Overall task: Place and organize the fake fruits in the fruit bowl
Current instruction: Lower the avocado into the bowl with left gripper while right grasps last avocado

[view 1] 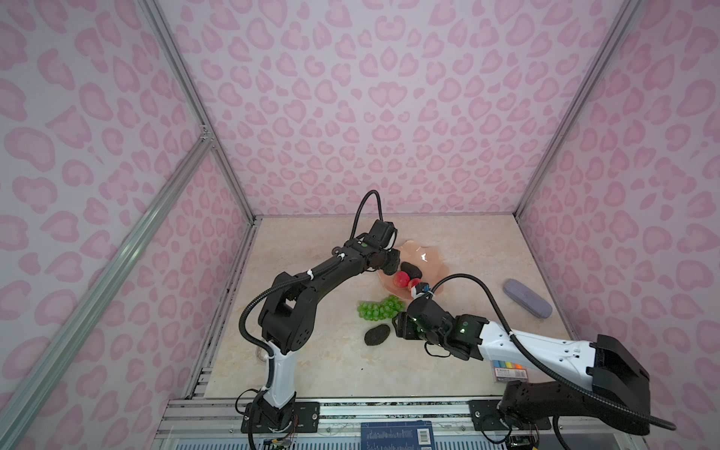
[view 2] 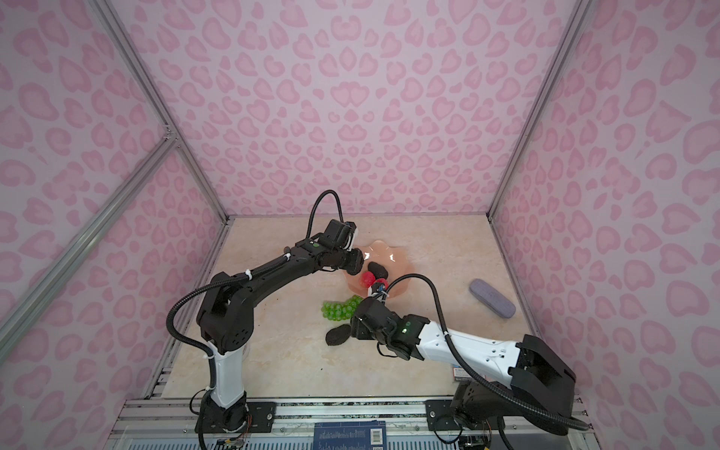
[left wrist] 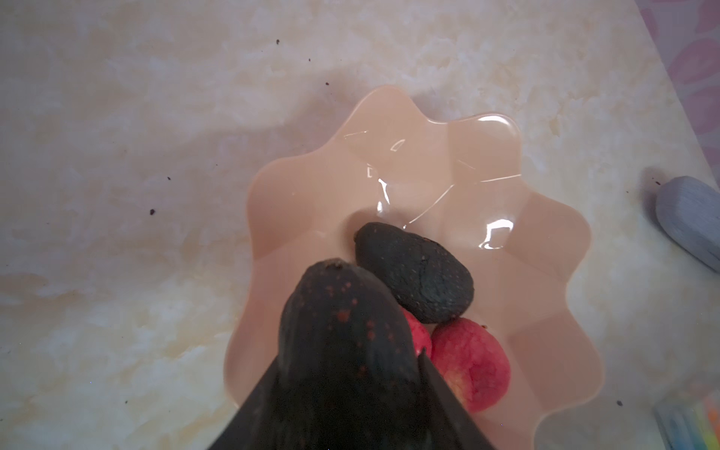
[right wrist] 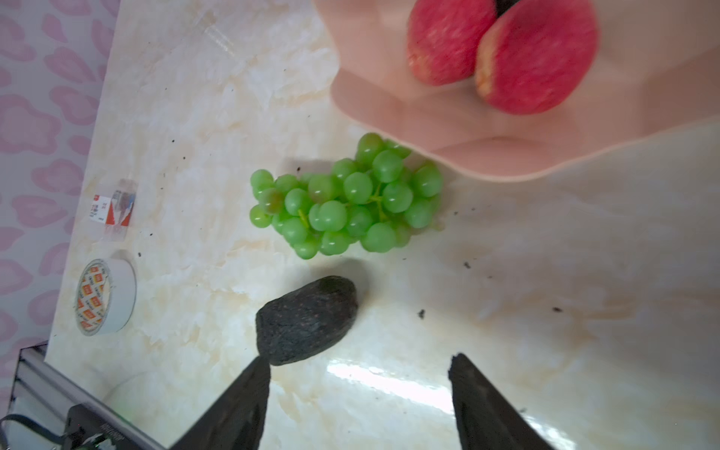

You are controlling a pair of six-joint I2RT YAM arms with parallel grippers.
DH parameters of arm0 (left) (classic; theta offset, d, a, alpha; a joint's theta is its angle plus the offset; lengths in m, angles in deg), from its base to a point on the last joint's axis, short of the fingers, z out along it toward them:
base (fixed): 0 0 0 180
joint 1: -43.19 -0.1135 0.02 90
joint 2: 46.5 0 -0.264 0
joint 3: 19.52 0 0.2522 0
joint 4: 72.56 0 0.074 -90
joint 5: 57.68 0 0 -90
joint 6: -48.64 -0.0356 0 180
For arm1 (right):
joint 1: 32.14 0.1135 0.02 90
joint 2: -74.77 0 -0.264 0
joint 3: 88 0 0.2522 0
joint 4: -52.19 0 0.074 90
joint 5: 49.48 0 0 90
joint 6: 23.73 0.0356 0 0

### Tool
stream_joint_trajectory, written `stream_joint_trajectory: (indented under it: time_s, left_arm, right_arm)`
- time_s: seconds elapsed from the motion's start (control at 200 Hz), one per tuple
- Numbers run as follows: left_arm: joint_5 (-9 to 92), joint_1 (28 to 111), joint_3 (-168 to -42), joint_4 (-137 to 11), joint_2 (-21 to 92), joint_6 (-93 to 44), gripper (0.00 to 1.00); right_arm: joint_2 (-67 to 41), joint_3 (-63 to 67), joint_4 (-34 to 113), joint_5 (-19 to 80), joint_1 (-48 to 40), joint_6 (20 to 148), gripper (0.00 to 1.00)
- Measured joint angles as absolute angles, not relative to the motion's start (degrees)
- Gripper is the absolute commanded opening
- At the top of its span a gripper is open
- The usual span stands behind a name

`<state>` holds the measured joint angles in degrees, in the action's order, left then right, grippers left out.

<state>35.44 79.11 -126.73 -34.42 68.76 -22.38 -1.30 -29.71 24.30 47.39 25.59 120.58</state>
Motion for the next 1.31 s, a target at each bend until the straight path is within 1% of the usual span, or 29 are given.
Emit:
stream_joint_trajectory:
  time_s: [0.265, 0.57, 0.635, 0.75, 0.81, 0.955, 1.07, 1.155, 1.305]
  left_arm:
    - [37.16, 78.94, -129.00, -34.03, 72.37, -22.97, 0.47]
    - [38.85, 78.90, -129.51, -33.74, 73.88, -22.94, 0.48]
    - [39.44, 78.92, -129.92, -33.57, 74.20, -22.94, 0.50]
    - [40.03, 78.92, -130.34, -33.55, 74.49, -22.92, 0.56]
    - [40.25, 78.92, -130.67, -33.44, 74.55, -22.94, 0.59]
    - [41.19, 78.92, -130.82, -33.46, 74.55, -22.94, 0.65]
    - [41.80, 78.94, -130.82, -33.44, 74.23, -22.97, 0.70]
    - [42.04, 78.94, -130.82, -33.44, 73.37, -23.23, 0.70]
    - [42.13, 78.94, -130.78, -33.59, 69.16, -23.40, 0.71]
  right_arm:
    - [-13.34, -25.88, 31.78, 42.11, 28.87, 127.62, 0.71]
    - [-18.96, -23.61, 32.89, 39.42, 28.85, 131.27, 0.72]
    - [-20.16, -23.50, 32.85, 38.94, 28.57, 131.77, 0.71]
    - [-22.24, -22.97, 32.96, 37.67, 28.11, 132.42, 0.69]
    - [-22.89, -22.71, 33.13, 37.06, 27.87, 132.75, 0.64]
    - [-23.26, -22.69, 34.20, 37.06, 27.47, 132.75, 0.43]
    - [-22.63, -23.52, 35.01, 37.19, 27.43, 132.69, 0.31]
    - [-21.49, -24.44, 34.84, 37.91, 27.56, 132.18, 0.26]
    - [-18.00, -25.40, 31.82, 40.55, 28.41, 130.78, 0.23]
